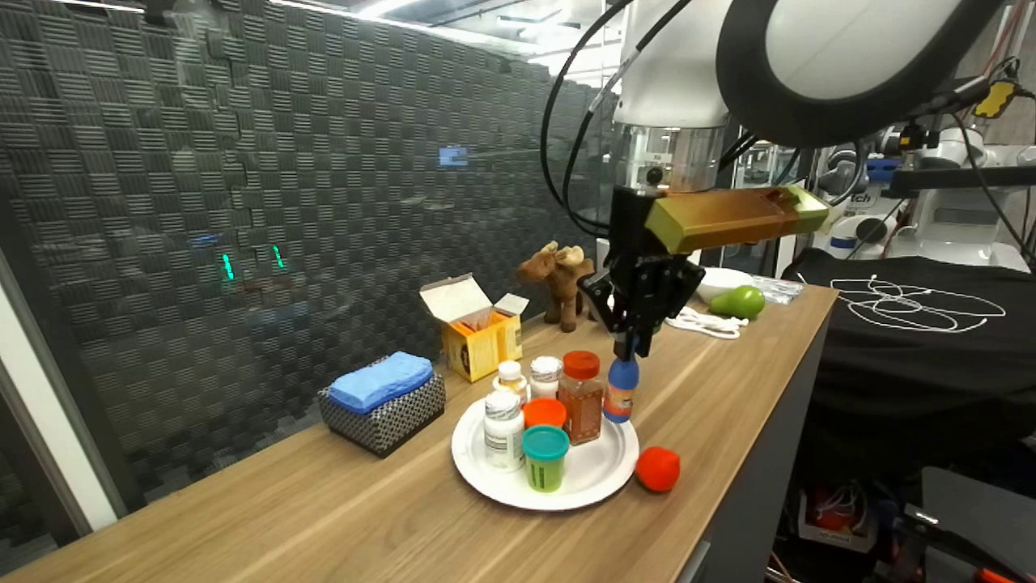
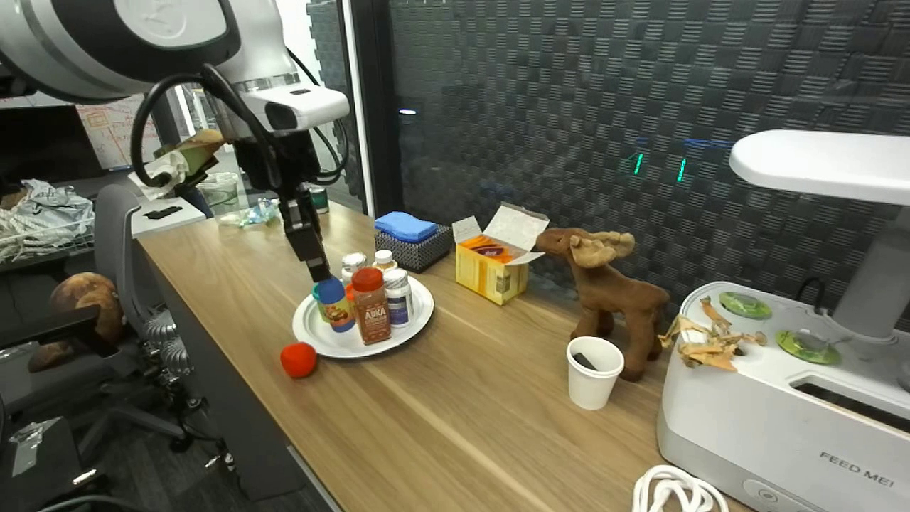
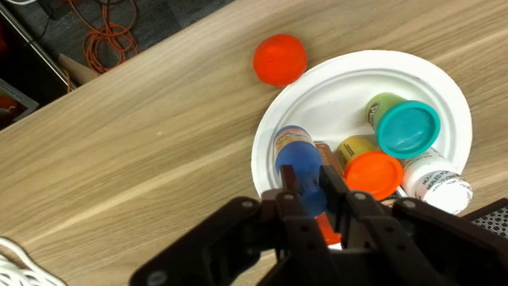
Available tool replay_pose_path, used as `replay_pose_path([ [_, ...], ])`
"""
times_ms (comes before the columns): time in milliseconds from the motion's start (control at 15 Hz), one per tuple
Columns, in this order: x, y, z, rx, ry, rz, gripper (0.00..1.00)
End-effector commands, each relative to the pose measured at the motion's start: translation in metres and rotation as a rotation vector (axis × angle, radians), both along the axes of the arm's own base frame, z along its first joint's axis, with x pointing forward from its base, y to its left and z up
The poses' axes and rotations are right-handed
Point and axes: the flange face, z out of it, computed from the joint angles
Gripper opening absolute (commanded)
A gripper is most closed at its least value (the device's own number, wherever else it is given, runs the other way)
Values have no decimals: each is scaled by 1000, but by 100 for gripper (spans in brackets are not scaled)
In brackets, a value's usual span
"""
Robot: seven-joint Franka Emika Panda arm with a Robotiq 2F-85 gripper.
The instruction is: Put the bottles and the orange plushie surrounding the white plate on the white plate
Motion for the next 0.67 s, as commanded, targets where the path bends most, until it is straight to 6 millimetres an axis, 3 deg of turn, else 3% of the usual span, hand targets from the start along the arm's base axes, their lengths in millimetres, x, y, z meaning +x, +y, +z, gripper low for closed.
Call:
replay_pose_path([
  [0, 7, 5, 2, 55, 21, 32, 5],
  [600, 17, 12, -32, 107, 81, 125, 5],
])
